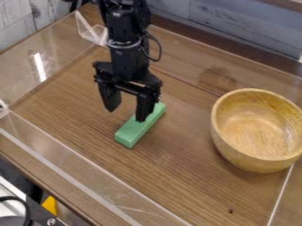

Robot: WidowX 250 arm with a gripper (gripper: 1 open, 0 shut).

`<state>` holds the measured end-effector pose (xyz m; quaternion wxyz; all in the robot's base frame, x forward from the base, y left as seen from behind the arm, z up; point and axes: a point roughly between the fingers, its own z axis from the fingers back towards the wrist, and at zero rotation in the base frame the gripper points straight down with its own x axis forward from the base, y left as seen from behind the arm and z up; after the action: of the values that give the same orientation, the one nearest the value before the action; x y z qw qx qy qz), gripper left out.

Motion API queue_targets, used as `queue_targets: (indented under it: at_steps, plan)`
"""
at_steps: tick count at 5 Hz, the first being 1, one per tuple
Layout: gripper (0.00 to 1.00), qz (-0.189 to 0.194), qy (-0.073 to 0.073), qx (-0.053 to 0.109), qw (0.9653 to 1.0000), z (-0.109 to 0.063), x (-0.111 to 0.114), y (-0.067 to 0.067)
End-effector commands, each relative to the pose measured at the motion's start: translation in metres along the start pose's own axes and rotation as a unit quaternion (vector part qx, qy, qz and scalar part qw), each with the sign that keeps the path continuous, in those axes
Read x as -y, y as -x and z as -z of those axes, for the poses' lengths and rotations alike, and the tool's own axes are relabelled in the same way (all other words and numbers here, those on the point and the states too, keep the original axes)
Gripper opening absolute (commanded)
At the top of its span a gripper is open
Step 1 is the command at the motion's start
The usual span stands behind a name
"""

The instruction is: Put the green block in the brown bowl

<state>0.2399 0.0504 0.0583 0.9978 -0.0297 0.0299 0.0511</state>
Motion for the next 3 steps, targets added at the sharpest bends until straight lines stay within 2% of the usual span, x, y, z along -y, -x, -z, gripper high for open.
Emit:
queue_targets:
  at_steps: [1,3]
  plan:
    - [1.00,-0.006,-0.003,0.018,0.9998,-0.004,0.000,-0.006]
    - [1.00,-0.033,0.000,0.014,0.9993,0.006,0.011,0.000]
